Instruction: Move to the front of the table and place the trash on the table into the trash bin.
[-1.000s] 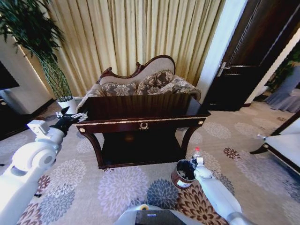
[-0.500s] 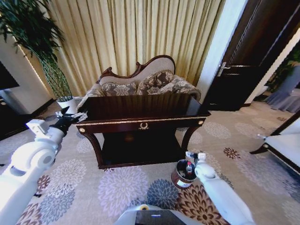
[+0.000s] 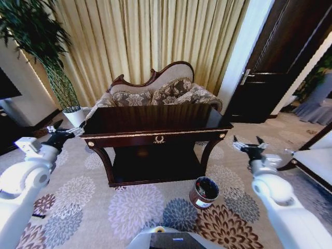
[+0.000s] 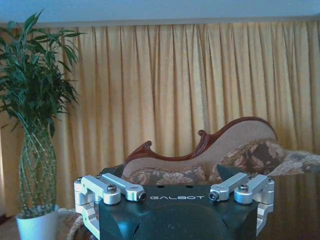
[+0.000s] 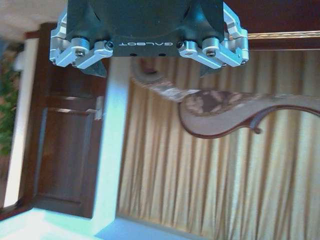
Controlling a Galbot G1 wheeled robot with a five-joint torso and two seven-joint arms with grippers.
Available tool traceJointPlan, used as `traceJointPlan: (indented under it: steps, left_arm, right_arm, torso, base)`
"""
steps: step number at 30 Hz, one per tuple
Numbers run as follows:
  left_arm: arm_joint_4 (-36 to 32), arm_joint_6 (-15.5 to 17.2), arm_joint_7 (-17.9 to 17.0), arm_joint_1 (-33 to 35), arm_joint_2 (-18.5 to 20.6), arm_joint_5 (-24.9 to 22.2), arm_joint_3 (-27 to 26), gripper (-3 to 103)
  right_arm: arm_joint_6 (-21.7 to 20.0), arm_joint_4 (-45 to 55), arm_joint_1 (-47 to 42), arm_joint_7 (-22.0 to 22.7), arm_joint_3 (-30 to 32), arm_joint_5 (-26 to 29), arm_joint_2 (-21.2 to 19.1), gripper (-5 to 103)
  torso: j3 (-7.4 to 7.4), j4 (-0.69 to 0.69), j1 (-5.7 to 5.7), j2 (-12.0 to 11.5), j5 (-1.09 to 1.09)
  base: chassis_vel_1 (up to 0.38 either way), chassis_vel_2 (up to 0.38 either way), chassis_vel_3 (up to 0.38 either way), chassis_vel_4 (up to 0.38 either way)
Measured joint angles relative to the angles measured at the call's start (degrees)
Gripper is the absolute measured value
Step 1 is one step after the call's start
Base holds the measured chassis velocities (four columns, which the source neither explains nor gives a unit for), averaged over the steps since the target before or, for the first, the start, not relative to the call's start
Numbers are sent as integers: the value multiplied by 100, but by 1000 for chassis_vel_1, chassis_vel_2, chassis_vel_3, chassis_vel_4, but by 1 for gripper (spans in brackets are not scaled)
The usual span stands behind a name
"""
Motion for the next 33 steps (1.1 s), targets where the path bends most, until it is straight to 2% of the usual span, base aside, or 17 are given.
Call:
traceJointPlan:
  steps: [1, 4, 10, 12, 13, 16, 24, 27, 29, 33]
  left_arm:
    - [0, 0, 0, 0, 0, 0, 0, 100]
    - [-51, -27, 293, 132, -39, -86, -178, 100]
    - [-399, 45, 308, 192, -83, -243, -242, 100]
    - [-439, 73, 284, 193, -88, -254, -249, 100]
    - [-555, 135, 224, 202, -104, -296, -279, 100]
    - [-652, 189, 199, 229, -123, -330, -340, 100]
    - [-843, 407, 163, 365, -180, -454, -537, 100]
    - [-1015, 569, 91, 520, -252, -533, -669, 100]
    - [-1190, 806, 51, 674, -321, -627, -843, 100]
    - [-1258, 922, 34, 776, -344, -682, -990, 100]
  right_arm:
    - [0, 0, 0, 0, 0, 0, 0, 100]
    - [-66, 668, -486, -4, -25, 329, -86, 100]
    - [-226, 1564, -762, 233, -541, 330, -82, 100]
    - [-256, 1611, -719, 282, -611, 307, -82, 100]
    - [-370, 1735, -592, 470, -798, 272, -96, 100]
    - [-566, 1874, -518, 641, -945, 270, -100, 100]
    - [-663, 1944, -536, 824, -1129, 200, -62, 100]
    - [-712, 1939, -606, 863, -1125, 198, -86, 100]
    - [-788, 1927, -608, 916, -1147, 185, -103, 100]
    - [-806, 1915, -595, 943, -1201, 139, -122, 100]
  torso:
    - [0, 0, 0, 0, 0]
    - [0, 3, 0, 0, -2]
    - [0, 0, 0, 0, -1]
    - [0, 0, 0, 0, -1]
    - [0, 3, 0, 0, 0]
    - [1, 2, 1, 0, -1]
    - [1, 1, 0, 0, -1]
    - [1, 0, 1, -1, -1]
    - [1, 2, 0, 0, -1]
    - [0, 1, 0, 0, -1]
  base:
    - [0, 0, 0, 0]
    - [0, 0, 0, 0]
    - [0, 0, 0, 0]
    - [0, 0, 0, 0]
    - [0, 0, 0, 0]
    - [0, 0, 0, 0]
    - [0, 0, 0, 0]
    - [0, 0, 0, 0]
    - [0, 0, 0, 0]
    - [0, 0, 0, 0]
